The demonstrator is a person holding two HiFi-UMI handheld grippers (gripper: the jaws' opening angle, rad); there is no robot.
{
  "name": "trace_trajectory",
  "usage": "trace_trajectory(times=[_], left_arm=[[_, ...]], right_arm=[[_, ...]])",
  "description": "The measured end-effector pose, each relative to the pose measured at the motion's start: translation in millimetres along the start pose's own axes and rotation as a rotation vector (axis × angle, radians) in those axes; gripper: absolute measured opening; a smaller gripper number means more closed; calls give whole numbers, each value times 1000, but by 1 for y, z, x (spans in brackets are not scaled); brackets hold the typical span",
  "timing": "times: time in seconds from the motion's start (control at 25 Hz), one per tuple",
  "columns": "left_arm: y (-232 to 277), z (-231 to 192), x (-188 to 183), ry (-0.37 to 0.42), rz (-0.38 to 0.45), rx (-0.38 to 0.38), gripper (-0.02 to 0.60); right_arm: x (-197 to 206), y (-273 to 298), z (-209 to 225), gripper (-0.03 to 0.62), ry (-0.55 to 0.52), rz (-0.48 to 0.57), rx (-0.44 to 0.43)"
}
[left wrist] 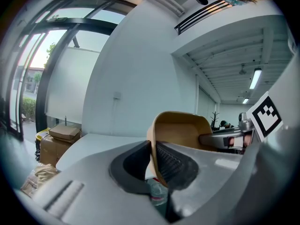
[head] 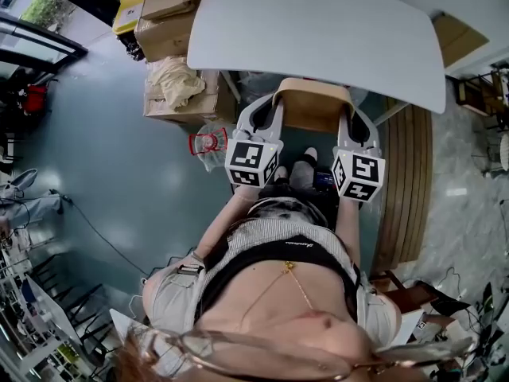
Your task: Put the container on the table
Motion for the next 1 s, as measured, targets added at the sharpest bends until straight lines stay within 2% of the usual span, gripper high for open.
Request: trace_trajectory(times=[0.56,1.0], left_arm=[[66,1,-33,-4,46,-65,14],[102,21,-34,-13,55,-88,14]], right_arm=[[-34,66,56,49,-37,39,-85],[-34,79,96,49,-35,53,-101]])
Point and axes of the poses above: the fingertips, and each gripper's own axes: y forward along the fingers, z to its right, x out of its underside, the point moved 7 cm from there along -y, backward along the fingers, and after that the axes turned 9 degrees about -y, right-handed, at the moved point
